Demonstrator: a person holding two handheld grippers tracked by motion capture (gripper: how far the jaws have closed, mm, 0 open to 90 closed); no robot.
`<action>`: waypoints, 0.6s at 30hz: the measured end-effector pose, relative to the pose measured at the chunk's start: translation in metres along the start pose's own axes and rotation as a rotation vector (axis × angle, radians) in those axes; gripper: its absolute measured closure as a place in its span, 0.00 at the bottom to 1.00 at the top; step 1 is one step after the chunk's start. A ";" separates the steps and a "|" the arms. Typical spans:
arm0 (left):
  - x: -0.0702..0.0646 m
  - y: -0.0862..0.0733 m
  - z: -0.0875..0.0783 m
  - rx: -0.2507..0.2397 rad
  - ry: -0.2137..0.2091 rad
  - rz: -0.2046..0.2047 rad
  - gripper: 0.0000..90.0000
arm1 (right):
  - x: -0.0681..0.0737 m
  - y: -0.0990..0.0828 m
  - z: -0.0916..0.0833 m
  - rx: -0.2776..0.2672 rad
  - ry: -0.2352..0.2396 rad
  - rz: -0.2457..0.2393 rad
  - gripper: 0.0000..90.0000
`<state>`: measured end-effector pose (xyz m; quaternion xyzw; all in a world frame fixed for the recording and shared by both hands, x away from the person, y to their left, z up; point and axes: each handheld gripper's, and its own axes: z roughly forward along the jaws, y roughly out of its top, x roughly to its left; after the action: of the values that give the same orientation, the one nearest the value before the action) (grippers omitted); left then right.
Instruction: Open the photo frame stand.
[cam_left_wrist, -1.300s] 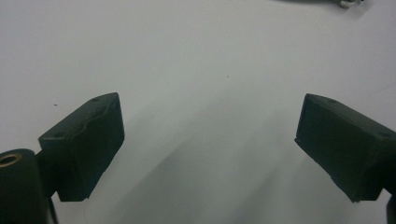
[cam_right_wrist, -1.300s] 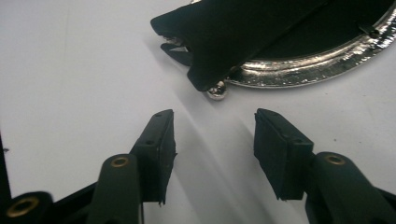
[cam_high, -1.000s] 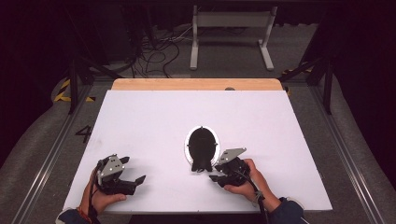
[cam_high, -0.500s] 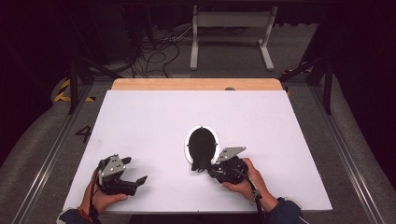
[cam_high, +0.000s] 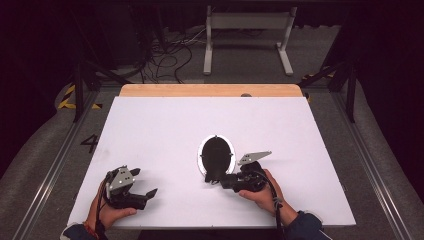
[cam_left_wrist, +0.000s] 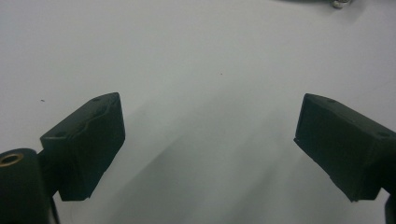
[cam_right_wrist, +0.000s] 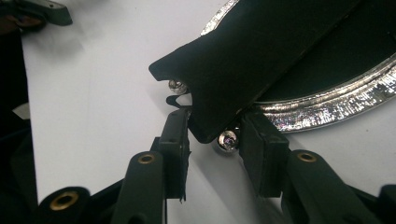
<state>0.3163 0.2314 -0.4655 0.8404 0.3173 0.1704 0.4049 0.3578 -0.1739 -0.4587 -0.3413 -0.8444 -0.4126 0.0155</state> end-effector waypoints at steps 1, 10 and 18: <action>0.000 0.000 0.000 0.001 -0.001 0.001 0.10 | -0.001 0.000 0.000 -0.004 0.007 0.011 0.70; -0.002 0.000 0.003 0.020 0.018 0.008 0.11 | -0.014 0.001 0.001 -0.066 0.116 0.151 0.68; -0.005 0.002 0.006 0.036 0.018 0.026 0.11 | -0.022 0.001 0.007 -0.099 0.214 0.305 0.69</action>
<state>0.3166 0.2237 -0.4682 0.8501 0.3129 0.1774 0.3846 0.3771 -0.1814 -0.4692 -0.4198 -0.7551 -0.4805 0.1506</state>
